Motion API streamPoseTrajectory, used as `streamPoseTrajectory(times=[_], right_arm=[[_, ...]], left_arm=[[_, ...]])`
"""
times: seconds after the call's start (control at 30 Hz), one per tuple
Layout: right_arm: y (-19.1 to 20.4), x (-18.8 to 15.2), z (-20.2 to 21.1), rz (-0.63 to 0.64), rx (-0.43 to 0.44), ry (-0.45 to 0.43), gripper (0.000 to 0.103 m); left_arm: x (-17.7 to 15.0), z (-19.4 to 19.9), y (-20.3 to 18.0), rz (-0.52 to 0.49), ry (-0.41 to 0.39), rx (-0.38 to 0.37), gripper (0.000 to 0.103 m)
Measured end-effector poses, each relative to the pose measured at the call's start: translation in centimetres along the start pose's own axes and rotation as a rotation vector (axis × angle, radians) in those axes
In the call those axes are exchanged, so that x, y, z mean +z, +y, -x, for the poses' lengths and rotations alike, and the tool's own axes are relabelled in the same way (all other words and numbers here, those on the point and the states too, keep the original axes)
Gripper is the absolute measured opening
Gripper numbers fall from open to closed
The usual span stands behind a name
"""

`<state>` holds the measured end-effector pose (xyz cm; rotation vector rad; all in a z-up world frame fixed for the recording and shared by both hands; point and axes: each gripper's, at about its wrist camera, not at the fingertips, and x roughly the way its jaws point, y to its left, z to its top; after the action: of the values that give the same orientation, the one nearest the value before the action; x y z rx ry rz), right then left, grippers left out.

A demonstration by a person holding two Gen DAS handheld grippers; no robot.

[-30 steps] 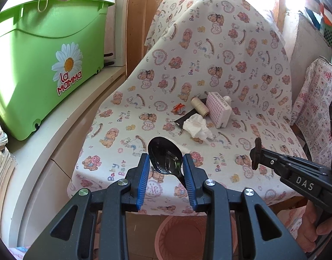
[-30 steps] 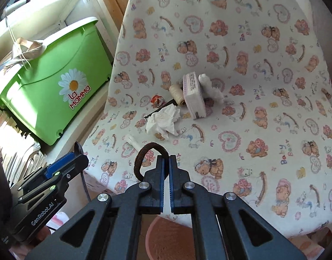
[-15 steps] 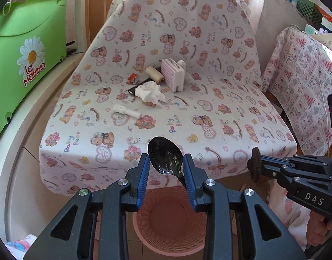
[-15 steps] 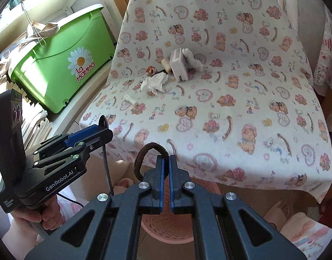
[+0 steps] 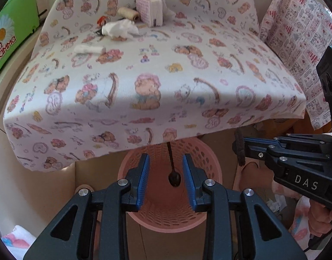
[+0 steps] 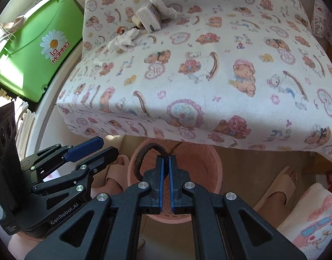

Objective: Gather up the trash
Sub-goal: 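Carry the spoon with the left gripper while the right gripper grasps the black hair tie, then open both grippers over the pink wastebasket to drop spoon and hair tie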

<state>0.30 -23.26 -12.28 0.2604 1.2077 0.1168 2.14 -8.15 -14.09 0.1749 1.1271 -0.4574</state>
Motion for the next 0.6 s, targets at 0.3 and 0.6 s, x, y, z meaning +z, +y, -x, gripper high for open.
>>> streamPoseTrajectory(times=[0.3, 0.6], right_arm=[[-1.0, -1.8, -6.3, -0.033, -0.117, 0.122, 0.007], [-2.2, -2.1, -7.8, -0.068, -0.163, 0.132, 0.046]], left_arm=[[-1.8, -5.5, 0.7, 0.039, 0.184, 0.030, 0.050], [-1.9, -5.3, 2.6, 0.107, 0.204, 0.082, 0.069]])
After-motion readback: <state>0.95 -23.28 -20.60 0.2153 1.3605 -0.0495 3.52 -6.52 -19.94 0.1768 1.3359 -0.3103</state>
